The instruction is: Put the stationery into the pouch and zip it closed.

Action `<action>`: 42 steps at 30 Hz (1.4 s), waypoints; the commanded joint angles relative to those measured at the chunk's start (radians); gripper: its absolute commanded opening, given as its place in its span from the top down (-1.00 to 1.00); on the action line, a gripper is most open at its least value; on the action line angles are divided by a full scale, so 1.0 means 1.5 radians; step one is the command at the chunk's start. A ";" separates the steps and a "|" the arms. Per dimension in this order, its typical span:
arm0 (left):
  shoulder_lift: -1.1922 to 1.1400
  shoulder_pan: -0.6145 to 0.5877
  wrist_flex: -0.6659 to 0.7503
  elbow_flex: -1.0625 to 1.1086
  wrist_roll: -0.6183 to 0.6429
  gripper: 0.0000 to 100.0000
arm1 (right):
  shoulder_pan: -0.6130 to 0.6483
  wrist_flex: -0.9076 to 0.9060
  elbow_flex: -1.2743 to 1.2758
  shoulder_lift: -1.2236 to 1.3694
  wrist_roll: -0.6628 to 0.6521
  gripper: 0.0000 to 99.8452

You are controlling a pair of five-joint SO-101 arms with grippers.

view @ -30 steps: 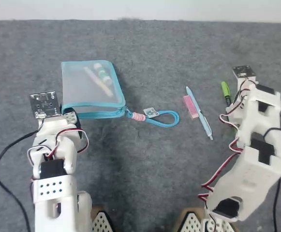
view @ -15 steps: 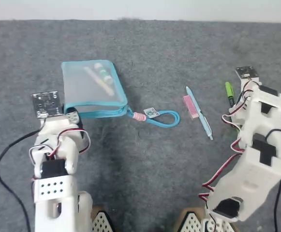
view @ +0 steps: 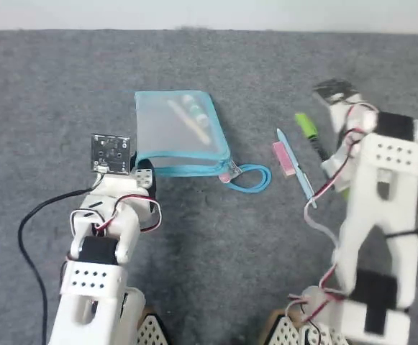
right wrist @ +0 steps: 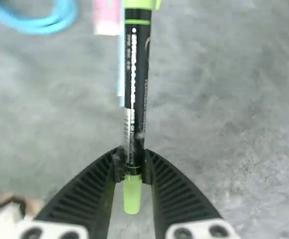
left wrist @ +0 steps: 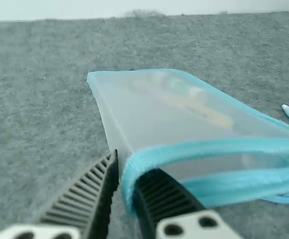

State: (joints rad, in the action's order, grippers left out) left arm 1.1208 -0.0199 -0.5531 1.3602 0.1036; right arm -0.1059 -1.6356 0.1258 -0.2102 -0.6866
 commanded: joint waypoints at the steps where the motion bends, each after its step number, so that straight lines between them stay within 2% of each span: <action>1: -0.005 0.010 0.014 -0.004 0.010 0.97 | 0.088 -0.072 0.000 -0.113 -0.027 0.99; 5: -0.005 0.011 0.014 -0.004 0.010 0.97 | 0.189 -0.106 0.016 -0.206 -0.023 0.99; 10: -0.005 0.011 0.014 -0.004 0.010 0.97 | 0.318 -0.105 0.134 -0.290 -0.021 0.99; 13: -0.005 0.012 0.014 -0.004 0.010 0.97 | 0.386 -0.088 0.169 -0.286 0.040 0.99; 20: -0.005 0.012 0.012 -0.004 0.009 0.97 | 0.391 -0.046 0.114 -0.192 0.131 0.99; 29: -0.005 0.031 0.010 -0.003 0.007 0.97 | 0.394 -0.026 -0.007 0.001 0.149 0.99; 38: -0.001 0.079 0.013 0.018 -0.013 0.97 | 0.395 -0.034 -0.256 0.238 0.277 0.98; 42: 0.000 0.079 0.013 0.018 -0.017 0.97 | 0.407 -0.100 -0.418 0.337 0.323 0.98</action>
State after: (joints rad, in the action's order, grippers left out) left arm 1.1208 0.0829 -0.5531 1.3970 0.0959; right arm 0.4833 -1.7200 -0.2992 0.2470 -0.2524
